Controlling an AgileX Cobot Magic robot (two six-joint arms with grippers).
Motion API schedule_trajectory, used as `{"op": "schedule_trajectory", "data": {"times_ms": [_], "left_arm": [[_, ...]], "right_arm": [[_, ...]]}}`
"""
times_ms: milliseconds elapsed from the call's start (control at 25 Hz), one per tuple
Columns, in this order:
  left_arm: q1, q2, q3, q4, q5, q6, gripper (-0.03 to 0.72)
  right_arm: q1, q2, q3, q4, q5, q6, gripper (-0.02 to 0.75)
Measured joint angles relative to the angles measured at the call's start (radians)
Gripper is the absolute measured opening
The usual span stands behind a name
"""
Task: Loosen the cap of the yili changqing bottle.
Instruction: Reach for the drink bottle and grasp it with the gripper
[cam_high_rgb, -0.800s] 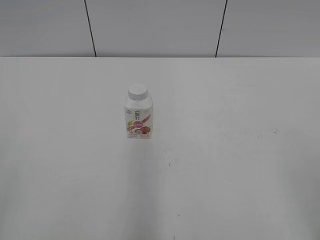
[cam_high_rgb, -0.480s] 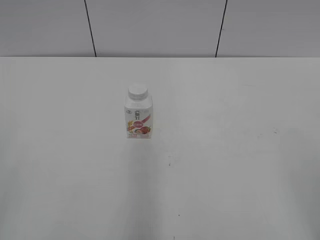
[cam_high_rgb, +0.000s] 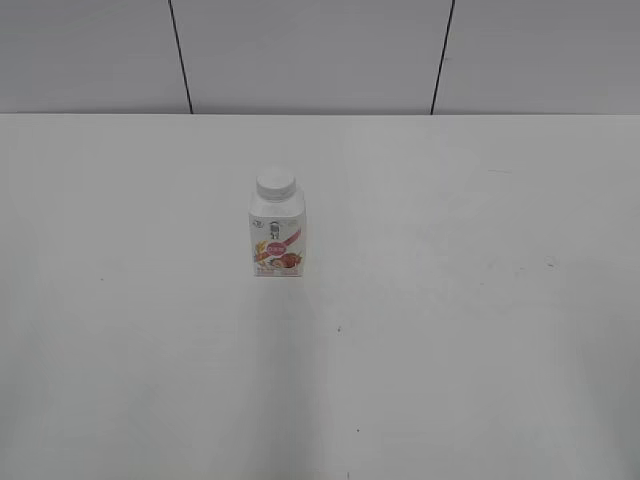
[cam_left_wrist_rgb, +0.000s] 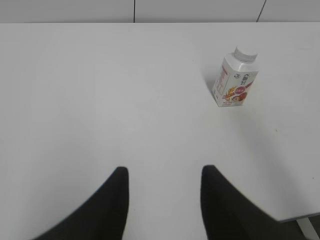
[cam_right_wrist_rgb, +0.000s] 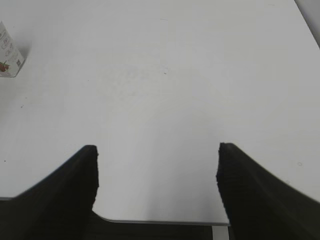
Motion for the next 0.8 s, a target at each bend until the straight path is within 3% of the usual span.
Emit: {"op": "schedule_trajectory", "data": {"times_ms": [480,800], "left_arm": [[0.000,0.000,-0.005,-0.009,-0.011,0.000,0.307],[0.000,0.035,-0.024,-0.007,-0.284,0.000,0.307]], "right_arm": [[0.000,0.000,0.000,0.000,0.000,0.000,0.581],[0.000,0.000,0.000,0.000,0.000,0.000,0.581]]}}
